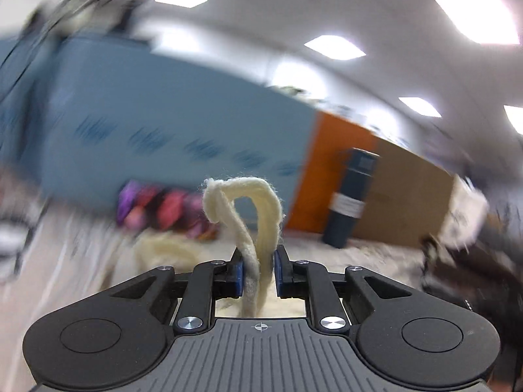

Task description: Fold clothes

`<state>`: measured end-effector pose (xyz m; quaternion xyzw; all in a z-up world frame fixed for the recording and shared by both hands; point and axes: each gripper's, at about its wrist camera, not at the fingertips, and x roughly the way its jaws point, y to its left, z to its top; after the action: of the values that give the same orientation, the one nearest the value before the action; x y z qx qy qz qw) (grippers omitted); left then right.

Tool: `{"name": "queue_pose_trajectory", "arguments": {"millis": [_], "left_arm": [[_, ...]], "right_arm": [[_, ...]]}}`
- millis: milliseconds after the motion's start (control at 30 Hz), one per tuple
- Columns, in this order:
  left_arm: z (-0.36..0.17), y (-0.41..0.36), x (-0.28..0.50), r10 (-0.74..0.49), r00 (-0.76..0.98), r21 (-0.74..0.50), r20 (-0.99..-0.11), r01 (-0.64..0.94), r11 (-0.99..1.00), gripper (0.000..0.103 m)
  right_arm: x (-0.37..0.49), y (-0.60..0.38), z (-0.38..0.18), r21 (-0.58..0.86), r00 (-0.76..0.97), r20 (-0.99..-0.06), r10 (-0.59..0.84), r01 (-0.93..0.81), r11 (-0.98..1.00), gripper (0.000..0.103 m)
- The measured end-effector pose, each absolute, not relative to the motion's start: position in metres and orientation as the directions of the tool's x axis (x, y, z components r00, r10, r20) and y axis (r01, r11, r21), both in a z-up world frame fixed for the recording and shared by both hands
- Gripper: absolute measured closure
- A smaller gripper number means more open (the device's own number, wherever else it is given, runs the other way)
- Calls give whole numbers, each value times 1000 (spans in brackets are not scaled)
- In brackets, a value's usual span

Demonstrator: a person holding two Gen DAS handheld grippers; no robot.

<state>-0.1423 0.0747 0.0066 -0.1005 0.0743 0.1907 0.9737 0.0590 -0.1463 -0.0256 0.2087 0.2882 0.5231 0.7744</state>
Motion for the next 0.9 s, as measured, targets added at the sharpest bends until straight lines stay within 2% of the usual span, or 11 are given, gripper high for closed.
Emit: {"name": "queue_pose_trajectory", "arguments": {"millis": [133, 233, 333, 367, 400, 433, 500, 533, 667, 900], "left_arm": [[8, 25, -128, 294, 943, 107, -156, -279, 954, 87], [-3, -1, -114, 241, 948, 252, -207, -186, 950, 85], [-15, -18, -104, 221, 933, 344, -283, -116, 932, 81], [-17, -20, -103, 218, 930, 360, -298, -102, 927, 76], [-17, -22, -104, 210, 929, 368, -303, -89, 926, 63], [-18, -23, -106, 201, 931, 372, -306, -77, 925, 55], [-17, -27, -114, 169, 944, 368, -285, -55, 928, 24], [-17, -29, -117, 158, 947, 378, -278, -43, 925, 20], [-20, -27, -122, 117, 948, 374, -297, 2, 928, 17], [-3, 12, -144, 2, 950, 34, -313, 9, 999, 16]], "right_arm": [[61, -156, -24, 640, 340, -182, 923, -671, 374, 7], [62, -162, -23, 647, 376, -160, 913, -659, 384, 7], [62, -166, -22, 649, 394, -140, 908, -656, 385, 7], [62, -166, -22, 648, 397, -134, 908, -658, 384, 7], [62, -167, -21, 647, 397, -128, 909, -661, 380, 7], [62, -167, -21, 647, 396, -121, 910, -664, 375, 7], [62, -167, -22, 645, 393, -123, 911, -666, 374, 6], [62, -166, -22, 642, 392, -128, 911, -667, 378, 6], [59, -163, -21, 617, 380, -128, 916, -693, 373, 5], [49, -155, -18, 546, 351, -142, 926, -752, 369, 4]]}}
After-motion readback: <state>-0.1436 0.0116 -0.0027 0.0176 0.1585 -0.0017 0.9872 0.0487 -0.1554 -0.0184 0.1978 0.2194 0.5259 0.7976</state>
